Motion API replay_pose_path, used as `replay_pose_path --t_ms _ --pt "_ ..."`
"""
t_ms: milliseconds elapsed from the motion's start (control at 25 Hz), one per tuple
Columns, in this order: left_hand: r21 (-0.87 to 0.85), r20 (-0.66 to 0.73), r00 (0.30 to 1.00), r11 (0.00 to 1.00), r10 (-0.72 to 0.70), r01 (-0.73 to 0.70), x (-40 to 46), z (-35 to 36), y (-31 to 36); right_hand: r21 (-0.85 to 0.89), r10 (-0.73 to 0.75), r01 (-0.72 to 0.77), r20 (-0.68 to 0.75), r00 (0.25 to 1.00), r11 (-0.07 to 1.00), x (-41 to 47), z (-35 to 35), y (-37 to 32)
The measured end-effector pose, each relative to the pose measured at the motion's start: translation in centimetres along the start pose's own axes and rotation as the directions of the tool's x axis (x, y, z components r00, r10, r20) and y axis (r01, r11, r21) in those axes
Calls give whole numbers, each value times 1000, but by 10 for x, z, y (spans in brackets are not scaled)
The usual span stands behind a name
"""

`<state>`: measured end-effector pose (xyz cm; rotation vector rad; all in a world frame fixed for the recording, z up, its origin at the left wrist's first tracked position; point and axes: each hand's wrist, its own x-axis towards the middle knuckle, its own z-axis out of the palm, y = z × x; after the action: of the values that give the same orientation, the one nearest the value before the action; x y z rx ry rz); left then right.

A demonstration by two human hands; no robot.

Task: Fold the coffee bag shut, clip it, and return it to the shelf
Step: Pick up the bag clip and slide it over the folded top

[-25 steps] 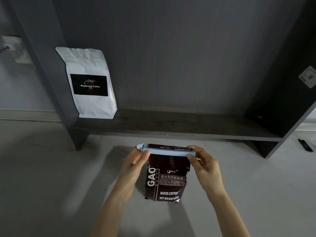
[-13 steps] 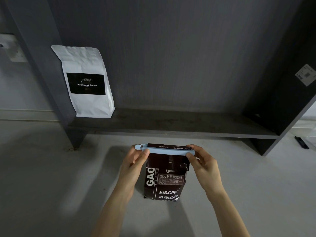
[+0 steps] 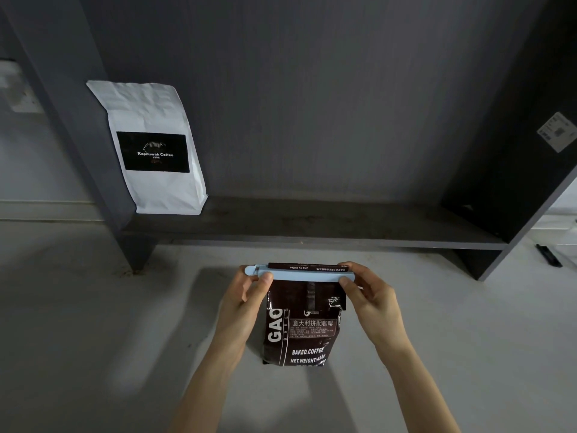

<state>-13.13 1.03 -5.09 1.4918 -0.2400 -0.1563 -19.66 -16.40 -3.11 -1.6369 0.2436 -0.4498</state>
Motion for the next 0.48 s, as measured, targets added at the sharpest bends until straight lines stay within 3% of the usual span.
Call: replay_pose_path --t_ms 480 --pt "42 13 999 998 37 -37 2 -7 4 -29 -16 16 8 1000 999 1 -1 2"
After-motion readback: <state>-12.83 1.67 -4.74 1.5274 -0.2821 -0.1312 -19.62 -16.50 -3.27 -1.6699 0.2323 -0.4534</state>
